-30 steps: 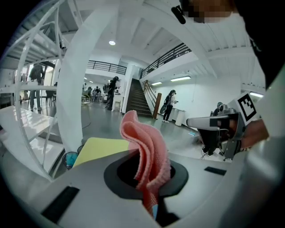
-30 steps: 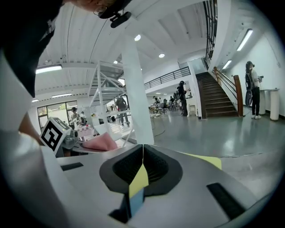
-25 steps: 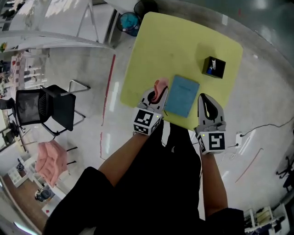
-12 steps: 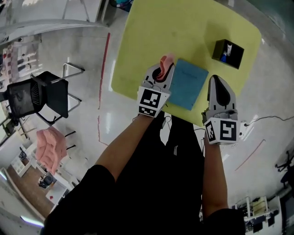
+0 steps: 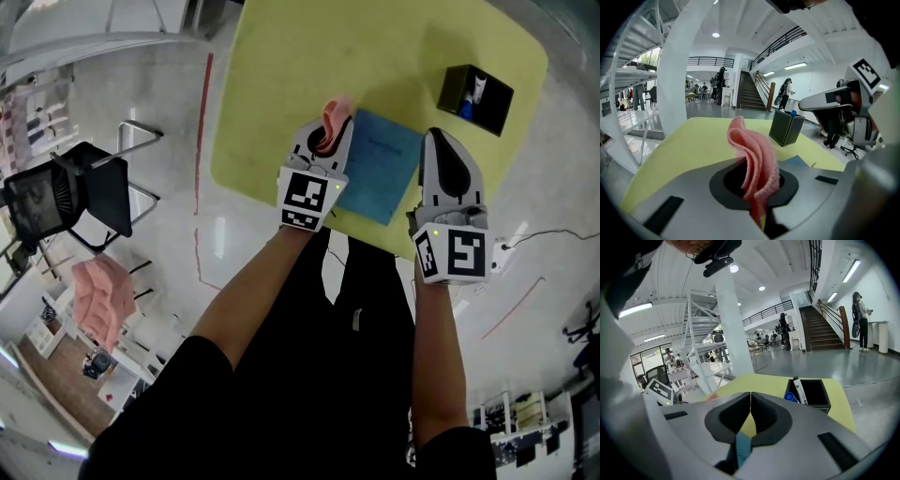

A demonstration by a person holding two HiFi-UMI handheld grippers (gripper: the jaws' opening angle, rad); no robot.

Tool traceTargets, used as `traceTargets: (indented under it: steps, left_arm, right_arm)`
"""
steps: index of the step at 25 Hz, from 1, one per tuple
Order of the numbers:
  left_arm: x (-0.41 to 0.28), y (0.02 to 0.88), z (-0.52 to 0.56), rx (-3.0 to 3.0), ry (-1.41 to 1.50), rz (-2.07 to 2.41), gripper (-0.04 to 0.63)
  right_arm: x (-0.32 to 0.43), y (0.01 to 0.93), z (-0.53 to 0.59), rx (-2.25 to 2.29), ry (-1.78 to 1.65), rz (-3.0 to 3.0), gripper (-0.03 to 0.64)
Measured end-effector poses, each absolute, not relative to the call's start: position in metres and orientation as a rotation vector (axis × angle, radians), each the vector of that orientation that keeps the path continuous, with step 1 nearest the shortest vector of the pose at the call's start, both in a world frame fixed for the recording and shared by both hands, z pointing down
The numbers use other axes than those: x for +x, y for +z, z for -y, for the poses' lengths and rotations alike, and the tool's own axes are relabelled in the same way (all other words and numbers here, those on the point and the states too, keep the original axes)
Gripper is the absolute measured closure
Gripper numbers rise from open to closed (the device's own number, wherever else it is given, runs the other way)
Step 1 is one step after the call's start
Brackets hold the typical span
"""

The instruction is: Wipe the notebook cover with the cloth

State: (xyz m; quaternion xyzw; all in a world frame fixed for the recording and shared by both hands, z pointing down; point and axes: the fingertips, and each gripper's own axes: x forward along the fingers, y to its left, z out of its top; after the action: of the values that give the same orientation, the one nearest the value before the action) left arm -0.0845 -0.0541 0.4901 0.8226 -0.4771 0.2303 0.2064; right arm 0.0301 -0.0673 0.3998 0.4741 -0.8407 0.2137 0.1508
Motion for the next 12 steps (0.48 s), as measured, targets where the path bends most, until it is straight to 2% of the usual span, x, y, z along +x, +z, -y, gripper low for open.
traceTargets:
  steps: [12]
  left_arm:
    - [-0.071, 0.514, 0.046, 2.315, 0.711, 1.265, 0.572]
  right_arm:
    - [0.053, 0.416, 0.054, 1.396, 0.627, 2.379, 0.585]
